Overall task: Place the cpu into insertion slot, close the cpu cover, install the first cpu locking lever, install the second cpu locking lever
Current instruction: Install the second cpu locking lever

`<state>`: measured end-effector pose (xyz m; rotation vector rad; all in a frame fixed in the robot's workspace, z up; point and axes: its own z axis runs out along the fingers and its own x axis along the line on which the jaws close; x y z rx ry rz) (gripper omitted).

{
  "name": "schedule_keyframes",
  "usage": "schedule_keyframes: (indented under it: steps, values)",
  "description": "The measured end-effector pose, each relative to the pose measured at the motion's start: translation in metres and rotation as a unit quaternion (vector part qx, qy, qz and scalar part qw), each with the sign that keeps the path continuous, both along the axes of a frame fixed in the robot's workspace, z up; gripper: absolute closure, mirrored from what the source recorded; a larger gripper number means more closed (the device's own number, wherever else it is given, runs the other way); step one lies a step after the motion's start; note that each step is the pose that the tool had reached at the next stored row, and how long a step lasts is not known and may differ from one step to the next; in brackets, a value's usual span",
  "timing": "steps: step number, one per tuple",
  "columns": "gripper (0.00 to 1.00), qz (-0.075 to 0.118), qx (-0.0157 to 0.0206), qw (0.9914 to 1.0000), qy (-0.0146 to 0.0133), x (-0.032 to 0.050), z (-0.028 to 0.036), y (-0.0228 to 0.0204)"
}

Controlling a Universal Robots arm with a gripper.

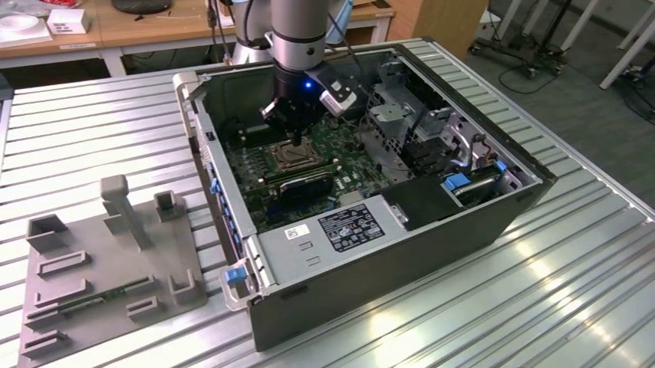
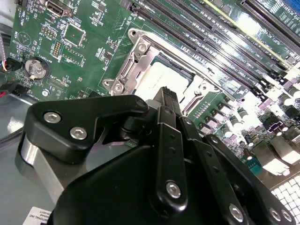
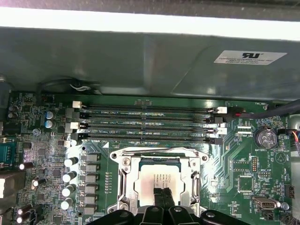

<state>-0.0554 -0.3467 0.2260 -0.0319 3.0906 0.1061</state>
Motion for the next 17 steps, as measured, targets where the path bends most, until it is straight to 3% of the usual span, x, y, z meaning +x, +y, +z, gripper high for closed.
schedule_keyframes:
  steps: [10, 17]
  values:
    - [0.89, 0.0, 0.0, 1.0, 0.0, -0.0011, 0.0, 0.0]
    - [0.89, 0.0, 0.0, 1.0, 0.0, -0.0083, -0.0012, 0.0003]
